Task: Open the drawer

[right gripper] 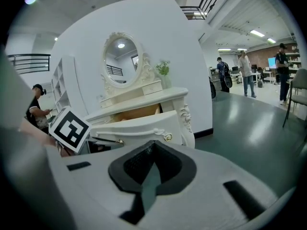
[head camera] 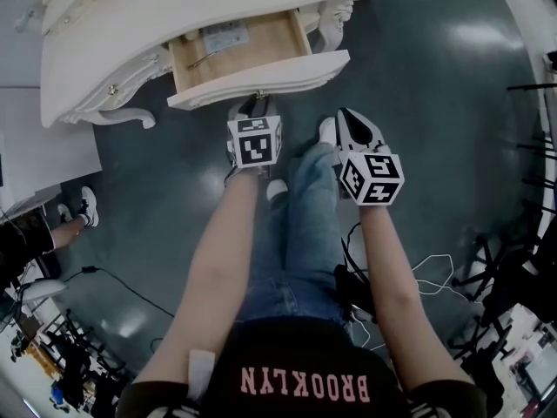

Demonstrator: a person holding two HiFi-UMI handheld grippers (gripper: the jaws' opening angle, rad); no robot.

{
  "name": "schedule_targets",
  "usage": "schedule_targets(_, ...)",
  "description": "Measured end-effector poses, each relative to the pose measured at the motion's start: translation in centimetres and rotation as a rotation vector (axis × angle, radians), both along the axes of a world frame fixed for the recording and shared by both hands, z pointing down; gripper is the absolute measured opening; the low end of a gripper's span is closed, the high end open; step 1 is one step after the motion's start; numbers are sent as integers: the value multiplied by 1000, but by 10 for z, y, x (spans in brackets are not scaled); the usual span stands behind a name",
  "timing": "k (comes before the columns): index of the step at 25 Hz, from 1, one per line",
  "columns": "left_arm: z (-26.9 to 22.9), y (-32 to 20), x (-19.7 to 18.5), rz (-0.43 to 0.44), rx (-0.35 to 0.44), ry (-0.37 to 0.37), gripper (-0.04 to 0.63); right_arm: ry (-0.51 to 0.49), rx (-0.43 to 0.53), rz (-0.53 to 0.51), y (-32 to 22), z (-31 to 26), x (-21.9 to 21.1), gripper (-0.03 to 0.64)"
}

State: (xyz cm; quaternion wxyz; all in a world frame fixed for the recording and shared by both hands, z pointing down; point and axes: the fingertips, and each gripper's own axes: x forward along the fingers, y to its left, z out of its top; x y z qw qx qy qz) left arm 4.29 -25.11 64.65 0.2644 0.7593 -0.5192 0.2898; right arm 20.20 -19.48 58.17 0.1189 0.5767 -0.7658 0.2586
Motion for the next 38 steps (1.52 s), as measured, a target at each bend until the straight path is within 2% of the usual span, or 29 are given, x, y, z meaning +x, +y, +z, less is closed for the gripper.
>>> schedule_targets(16, 0, 48, 1, 37, -17, -4, 115, 17, 20, 19, 36, -20, -6, -3)
schedule_targets(25, -1, 48, 2, 42, -38, -6, 115, 15, 15, 35, 59, -31, -10, -3)
schedule_targets(27, -3, 51, 3, 45, -61, 8, 117, 16, 14, 35, 62, -33, -12, -3)
schedule_targets(30, -11, 54, 3, 36, -86, 84, 118, 28, 20, 22, 61, -41, -16, -3)
schedule_targets(32, -19, 54, -3, 16, -66, 123, 118, 37, 32, 15, 58, -48, -18, -3)
schedule_targets(38, -43, 50, -30, 16, 21, 81, 118, 52, 91, 15, 42, -80, -21, -3)
